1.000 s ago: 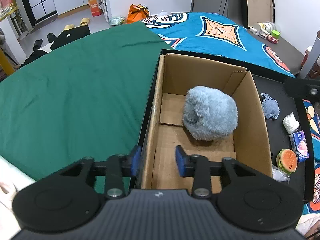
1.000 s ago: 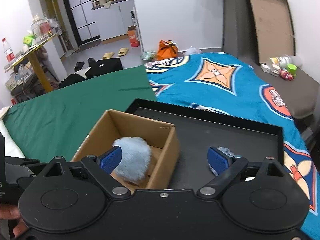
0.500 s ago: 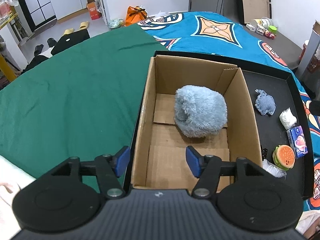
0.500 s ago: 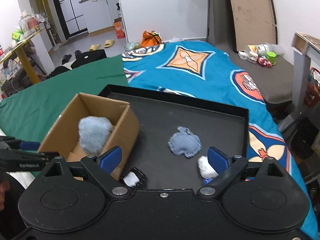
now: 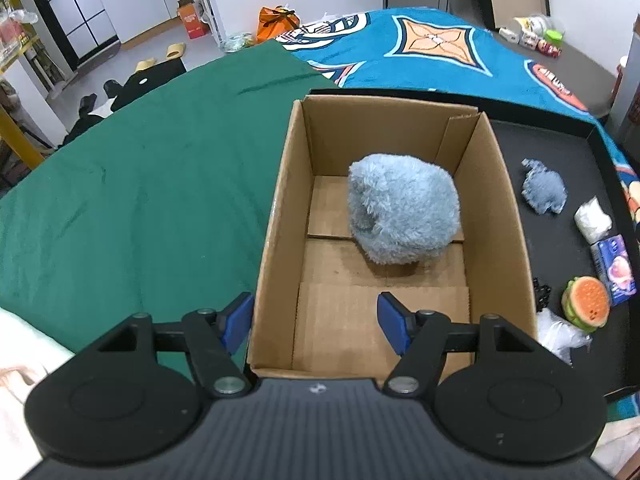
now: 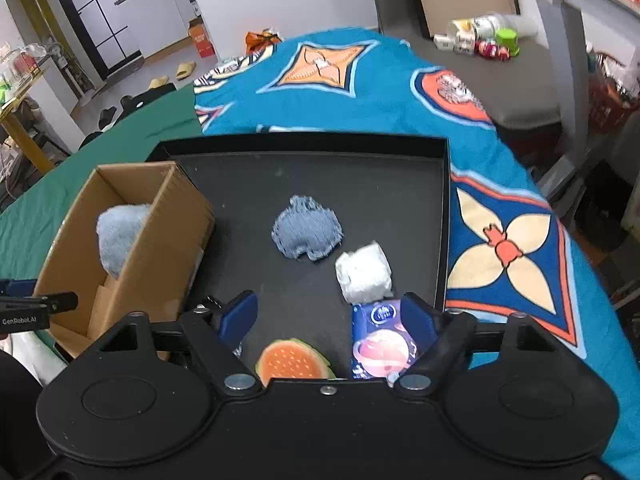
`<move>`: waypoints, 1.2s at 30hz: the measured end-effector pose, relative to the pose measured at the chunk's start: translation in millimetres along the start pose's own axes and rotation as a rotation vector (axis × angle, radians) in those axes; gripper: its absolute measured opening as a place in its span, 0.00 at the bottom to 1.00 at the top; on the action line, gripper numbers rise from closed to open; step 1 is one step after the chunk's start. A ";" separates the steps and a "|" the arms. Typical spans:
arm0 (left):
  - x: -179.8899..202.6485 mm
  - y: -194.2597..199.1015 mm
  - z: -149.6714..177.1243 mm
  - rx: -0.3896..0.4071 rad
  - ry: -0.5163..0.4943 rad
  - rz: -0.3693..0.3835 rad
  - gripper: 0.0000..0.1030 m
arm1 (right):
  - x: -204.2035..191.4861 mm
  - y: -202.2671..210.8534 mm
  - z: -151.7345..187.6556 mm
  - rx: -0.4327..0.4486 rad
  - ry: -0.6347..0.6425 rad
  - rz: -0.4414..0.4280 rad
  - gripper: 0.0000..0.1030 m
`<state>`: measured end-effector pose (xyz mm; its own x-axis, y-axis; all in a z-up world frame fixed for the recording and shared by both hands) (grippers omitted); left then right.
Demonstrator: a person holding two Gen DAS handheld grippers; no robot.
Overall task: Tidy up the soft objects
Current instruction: 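Move the right gripper to the purple tissue pack and grasp it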
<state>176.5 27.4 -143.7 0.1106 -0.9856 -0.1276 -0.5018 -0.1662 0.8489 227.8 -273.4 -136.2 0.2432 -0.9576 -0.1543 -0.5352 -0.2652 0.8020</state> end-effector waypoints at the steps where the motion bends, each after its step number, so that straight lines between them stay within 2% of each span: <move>1: 1.1 -1.3 0.1 -0.005 -0.004 -0.005 0.64 | 2.6 -2.4 1.6 -0.005 -0.003 -0.004 0.73; 10: 10.0 -10.1 -0.5 -0.030 -0.014 -0.062 0.66 | 21.9 -33.3 15.8 -0.090 0.009 0.000 0.65; 22: 21.2 -13.5 -1.4 -0.041 -0.039 -0.123 0.71 | 27.6 -61.1 25.3 -0.146 0.040 0.034 0.64; 28: 21.3 -13.9 -2.5 -0.038 -0.042 -0.126 0.71 | 31.9 -64.0 28.2 -0.160 0.052 0.060 0.56; 33: 22.6 -13.1 -1.8 -0.036 -0.047 -0.128 0.71 | 27.0 -66.1 34.3 -0.214 0.061 0.062 0.55; 34: 22.7 -12.8 -1.9 -0.035 -0.047 -0.128 0.71 | 24.6 -66.2 36.2 -0.220 0.074 0.060 0.50; 36: 22.5 -12.6 -2.2 -0.032 -0.047 -0.127 0.71 | 22.7 -66.8 39.2 -0.227 0.081 0.057 0.50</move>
<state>187.2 7.4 -156.2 0.1304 -0.9571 -0.2587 -0.4584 -0.2896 0.8403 237.4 -281.8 -215.9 0.2870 -0.9557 -0.0654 -0.3564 -0.1700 0.9187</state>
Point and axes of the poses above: each gripper's, at about its wrist camera, not at the fingertips, and y roughly against the way its jaws point, x to its right, z to its underside, the point moved 1 cm from there along -y, roughly the way its jaws point, and after that the axes turned 3 degrees about x, right-handed, at the moved point
